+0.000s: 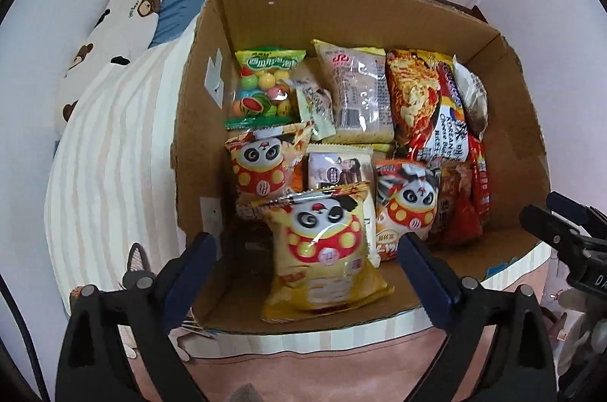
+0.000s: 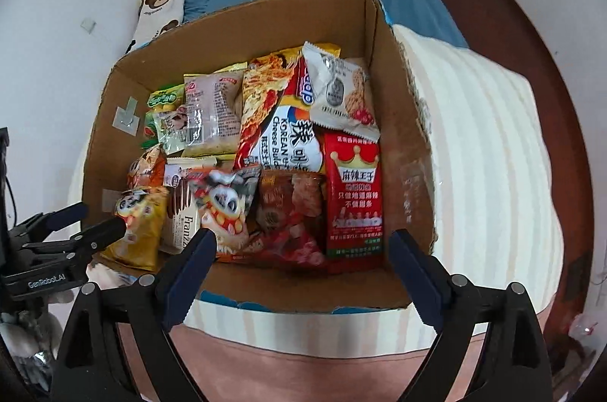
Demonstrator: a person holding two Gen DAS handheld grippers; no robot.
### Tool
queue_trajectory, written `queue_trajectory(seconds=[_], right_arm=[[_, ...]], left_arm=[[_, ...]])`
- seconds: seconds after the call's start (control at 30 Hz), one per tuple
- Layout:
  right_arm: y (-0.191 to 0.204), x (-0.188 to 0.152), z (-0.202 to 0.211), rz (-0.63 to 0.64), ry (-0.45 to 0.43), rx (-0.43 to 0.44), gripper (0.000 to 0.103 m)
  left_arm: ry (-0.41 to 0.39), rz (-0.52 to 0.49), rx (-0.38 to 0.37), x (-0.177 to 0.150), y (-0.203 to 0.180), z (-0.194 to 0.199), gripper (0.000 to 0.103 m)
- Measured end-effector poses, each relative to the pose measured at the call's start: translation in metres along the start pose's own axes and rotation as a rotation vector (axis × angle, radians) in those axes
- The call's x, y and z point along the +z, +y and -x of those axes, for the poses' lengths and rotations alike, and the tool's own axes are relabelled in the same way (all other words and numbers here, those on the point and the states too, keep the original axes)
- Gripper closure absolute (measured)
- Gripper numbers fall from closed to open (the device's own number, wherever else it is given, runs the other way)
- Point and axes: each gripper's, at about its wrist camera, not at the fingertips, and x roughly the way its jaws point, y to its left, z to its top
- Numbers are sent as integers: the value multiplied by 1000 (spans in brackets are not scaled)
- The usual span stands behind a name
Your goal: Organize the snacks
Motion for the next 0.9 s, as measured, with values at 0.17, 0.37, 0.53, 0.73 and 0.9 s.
queue_trajectory(seconds=[0.17,0.37,0.53,0.73,0.9], right_arm=[[7,1,3,30,-28,-98,5],[3,-3,8,10,-44,-125,4],[0,-9,20,-8,-76,-124,4],[2,-28,60,-13,-169,-129,4],[6,-57,111,-10,-283,-137,4]], left_arm=[[-56,13,21,3,-6,10,5],[-91,8,33,1,-14,20,5],[-130,15,23,-5,-19,33,5],[-239,36,18,-26,-25,74,5],[-338,36,41,-62,-35,114,5]])
